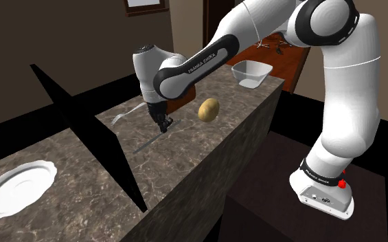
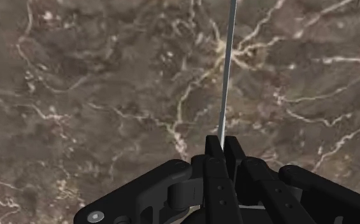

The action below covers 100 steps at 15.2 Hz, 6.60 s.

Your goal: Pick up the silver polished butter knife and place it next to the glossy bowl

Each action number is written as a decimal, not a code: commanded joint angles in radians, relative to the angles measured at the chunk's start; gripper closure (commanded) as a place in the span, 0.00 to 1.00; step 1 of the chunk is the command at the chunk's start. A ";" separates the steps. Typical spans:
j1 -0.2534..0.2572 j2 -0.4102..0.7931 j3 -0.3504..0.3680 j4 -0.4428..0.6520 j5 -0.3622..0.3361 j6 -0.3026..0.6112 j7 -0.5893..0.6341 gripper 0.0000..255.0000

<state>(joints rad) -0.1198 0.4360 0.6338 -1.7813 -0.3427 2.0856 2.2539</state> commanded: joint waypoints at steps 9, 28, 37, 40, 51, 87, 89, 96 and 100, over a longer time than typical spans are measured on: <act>-0.011 -0.047 0.020 0.047 0.038 -0.085 -0.027 1.00; -0.012 -0.109 0.045 0.228 0.092 -0.311 -0.071 1.00; 0.004 -0.106 0.050 0.354 0.094 -0.433 -0.081 1.00; -0.026 -0.148 0.051 0.319 0.119 -0.430 -0.106 1.00; -0.243 -0.565 -0.056 -0.116 0.364 -0.313 -0.443 1.00; -0.455 -0.920 -0.588 -0.596 0.315 -0.169 -1.175 1.00; -0.455 -0.915 -0.588 -0.620 0.315 -0.141 -1.174 1.00; -0.455 -0.892 -0.586 -0.696 0.313 -0.042 -1.169 1.00; -0.456 -0.873 -0.585 -0.736 0.312 0.017 -1.166 1.00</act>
<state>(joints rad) -0.5754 -0.4430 0.0484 -2.5062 -0.0304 2.0851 1.0876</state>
